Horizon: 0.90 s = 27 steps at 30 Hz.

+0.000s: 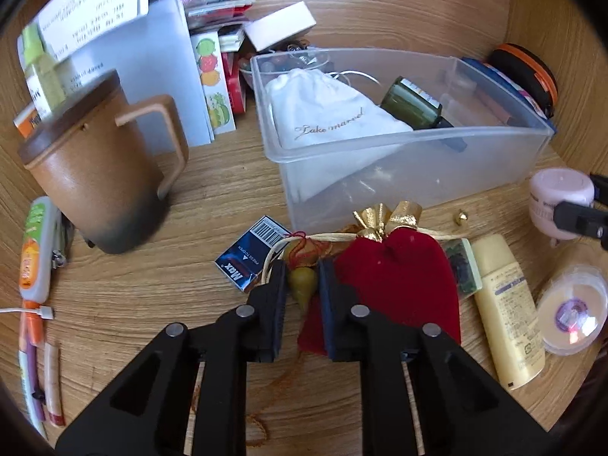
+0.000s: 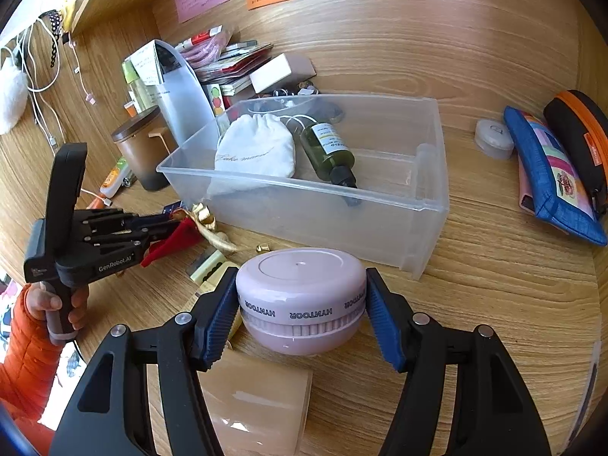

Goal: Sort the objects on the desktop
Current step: 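Grasp the pink compact with the right gripper while the left grasps the gold gourd charm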

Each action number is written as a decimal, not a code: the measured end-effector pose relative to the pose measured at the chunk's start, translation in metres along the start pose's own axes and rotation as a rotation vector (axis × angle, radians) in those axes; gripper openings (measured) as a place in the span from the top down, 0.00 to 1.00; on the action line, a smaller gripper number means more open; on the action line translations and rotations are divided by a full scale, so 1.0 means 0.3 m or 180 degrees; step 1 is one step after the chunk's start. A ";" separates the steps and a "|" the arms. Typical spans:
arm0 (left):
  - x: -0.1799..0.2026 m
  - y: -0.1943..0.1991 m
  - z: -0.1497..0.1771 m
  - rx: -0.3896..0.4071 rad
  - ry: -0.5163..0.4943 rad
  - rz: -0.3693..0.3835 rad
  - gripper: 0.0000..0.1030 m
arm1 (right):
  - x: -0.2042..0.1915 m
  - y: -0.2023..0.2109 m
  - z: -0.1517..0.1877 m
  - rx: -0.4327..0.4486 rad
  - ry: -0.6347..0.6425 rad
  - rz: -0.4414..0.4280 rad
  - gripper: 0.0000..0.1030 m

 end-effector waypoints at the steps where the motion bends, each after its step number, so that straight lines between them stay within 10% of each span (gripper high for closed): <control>1: 0.005 0.009 0.005 0.0007 -0.0009 0.0011 0.85 | 0.001 0.001 -0.001 0.0003 -0.0007 -0.0011 0.41; 27: 0.050 0.344 -0.062 0.0699 -0.0060 0.0216 0.85 | -0.014 0.123 -0.089 0.0331 0.0026 -0.0010 0.41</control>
Point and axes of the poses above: each gripper's, at about its wrist camera, not at the fingertips, and y roughly against the way its jaws point, x to its right, z to its underside, the point moved 6 cm from there along -y, roughly the way its jaws point, and after that the axes turned 7 degrees about -x, right-handed, at the moved point
